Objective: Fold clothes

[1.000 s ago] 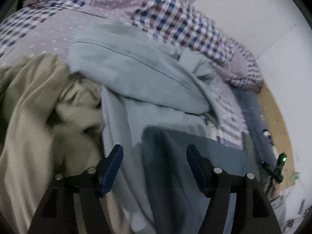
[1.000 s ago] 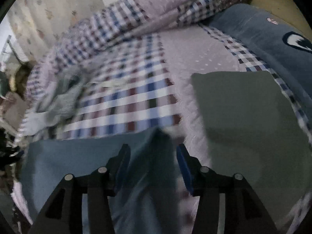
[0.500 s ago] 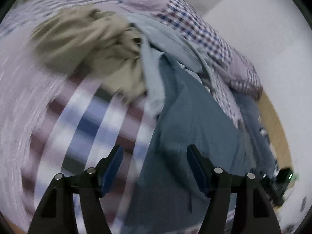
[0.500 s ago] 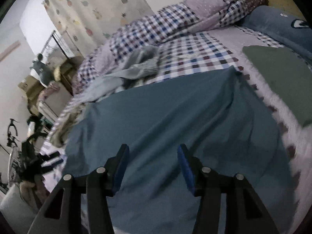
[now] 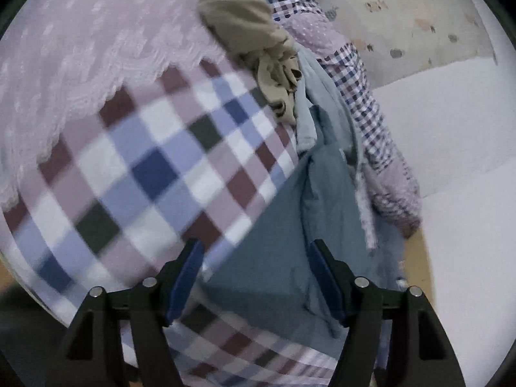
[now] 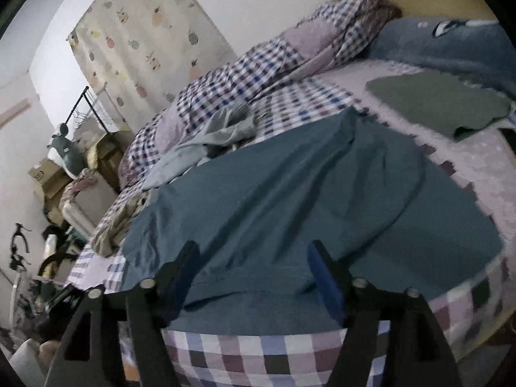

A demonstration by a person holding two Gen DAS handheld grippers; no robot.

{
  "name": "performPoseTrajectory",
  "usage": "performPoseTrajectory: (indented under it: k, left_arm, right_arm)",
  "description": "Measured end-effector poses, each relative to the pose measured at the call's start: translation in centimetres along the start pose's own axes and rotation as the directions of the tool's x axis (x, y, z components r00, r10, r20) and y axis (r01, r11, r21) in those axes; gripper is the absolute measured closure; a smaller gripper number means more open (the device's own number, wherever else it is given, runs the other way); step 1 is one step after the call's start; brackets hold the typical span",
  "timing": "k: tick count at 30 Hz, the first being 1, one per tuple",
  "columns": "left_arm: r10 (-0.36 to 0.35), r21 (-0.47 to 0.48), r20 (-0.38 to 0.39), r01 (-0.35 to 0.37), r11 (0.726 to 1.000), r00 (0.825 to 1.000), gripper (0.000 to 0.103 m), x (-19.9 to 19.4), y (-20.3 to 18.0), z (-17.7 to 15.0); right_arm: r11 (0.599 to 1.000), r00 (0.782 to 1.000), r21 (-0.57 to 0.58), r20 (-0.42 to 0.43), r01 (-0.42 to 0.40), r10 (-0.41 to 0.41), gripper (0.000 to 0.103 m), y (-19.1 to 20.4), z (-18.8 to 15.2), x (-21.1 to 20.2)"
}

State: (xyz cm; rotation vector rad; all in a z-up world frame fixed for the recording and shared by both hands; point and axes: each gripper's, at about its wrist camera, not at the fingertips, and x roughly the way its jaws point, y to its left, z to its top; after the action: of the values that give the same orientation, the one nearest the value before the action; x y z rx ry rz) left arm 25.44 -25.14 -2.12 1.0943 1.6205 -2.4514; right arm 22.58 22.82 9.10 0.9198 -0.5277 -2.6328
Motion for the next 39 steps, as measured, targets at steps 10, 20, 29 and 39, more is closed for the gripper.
performPoseTrajectory:
  k: [10, 20, 29, 39]
  left_arm:
    - [-0.144, -0.09, -0.109, 0.135, 0.987, 0.984, 0.023, 2.0, 2.1, -0.4]
    - [-0.2, -0.093, -0.08, 0.193, 0.977, 0.976, 0.024, 2.1, 1.8, 0.2]
    - [-0.155, -0.087, -0.052, 0.15, 0.985, 0.986, 0.088, 2.3, 1.8, 0.7]
    - [-0.227, -0.087, -0.061, 0.222, 0.971, 0.972, 0.097, 0.3, 1.7, 0.4]
  right_arm:
    - [0.98, 0.999, -0.192, -0.002, 0.05, -0.052, 0.023, 4.2, -2.7, 0.5]
    - [0.943, 1.0, -0.333, -0.004, 0.022, -0.024, 0.02, 7.5, -4.5, 1.6]
    - [0.847, 1.0, -0.531, 0.017, 0.006, 0.003, 0.02, 12.5, -6.5, 2.1]
    - [0.505, 0.999, -0.863, 0.042, 0.019, 0.035, 0.016, 20.5, -14.0, 4.4]
